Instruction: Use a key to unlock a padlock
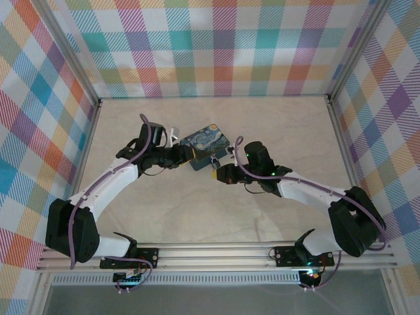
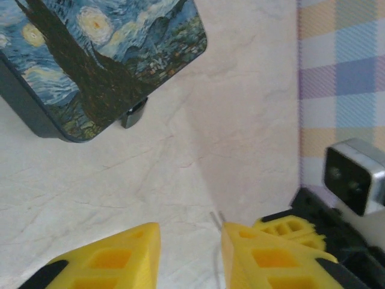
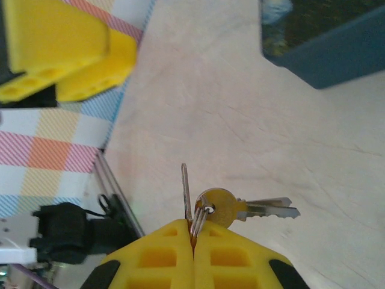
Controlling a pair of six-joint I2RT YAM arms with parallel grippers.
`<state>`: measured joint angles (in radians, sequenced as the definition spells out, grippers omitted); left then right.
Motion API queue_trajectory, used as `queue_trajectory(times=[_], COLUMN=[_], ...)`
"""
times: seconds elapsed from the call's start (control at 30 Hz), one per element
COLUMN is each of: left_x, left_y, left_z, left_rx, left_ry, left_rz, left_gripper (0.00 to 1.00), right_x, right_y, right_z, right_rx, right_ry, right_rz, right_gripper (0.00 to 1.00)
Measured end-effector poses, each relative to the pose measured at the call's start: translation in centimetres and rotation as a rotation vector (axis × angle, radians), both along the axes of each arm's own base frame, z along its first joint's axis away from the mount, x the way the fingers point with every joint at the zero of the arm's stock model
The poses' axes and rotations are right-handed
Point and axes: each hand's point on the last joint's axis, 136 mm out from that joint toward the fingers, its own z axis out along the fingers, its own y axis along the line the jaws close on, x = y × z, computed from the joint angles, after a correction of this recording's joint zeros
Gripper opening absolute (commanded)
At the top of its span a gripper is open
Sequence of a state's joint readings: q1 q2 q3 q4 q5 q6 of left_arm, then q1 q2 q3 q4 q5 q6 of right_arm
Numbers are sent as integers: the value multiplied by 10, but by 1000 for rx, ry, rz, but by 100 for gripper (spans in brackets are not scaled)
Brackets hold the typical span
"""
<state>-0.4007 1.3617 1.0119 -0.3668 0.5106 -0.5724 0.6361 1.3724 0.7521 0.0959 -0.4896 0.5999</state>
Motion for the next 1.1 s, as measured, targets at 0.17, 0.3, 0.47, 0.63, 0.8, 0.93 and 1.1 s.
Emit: queue_trajectory(times=[0.17,0.3,0.47,0.63,0.8,0.93,1.1], left_x=[-15,-7,27,50,58,65,68], left_y=[-33,-60,-72,-71,-83,-92,-90], left_z=[-40,-65,-86,-101,-121,-132,-135], left_rx=[214,359,489,587,626,653,691], left_ry=[46,51,21,-1,3,-7,-9], left_rz=[-8,37,184,338,429,494,572], left_gripper=[53,58,62,64,64,62,60], right_x=[22,34,38,45,46,45,43], right_y=[-51,-85,-109,-127,-134,-133,-130], right_z=[-9,-25,-37,-41,-42,-41,-36], right_rx=[-71,-126,-168,-180,-179,-166,-146], right_ry=[4,57,114,143,150,152,151], right_rz=[-108,-196,-261,-324,-348,-343,-327], right_gripper=[0,0,0,0,0,0,0])
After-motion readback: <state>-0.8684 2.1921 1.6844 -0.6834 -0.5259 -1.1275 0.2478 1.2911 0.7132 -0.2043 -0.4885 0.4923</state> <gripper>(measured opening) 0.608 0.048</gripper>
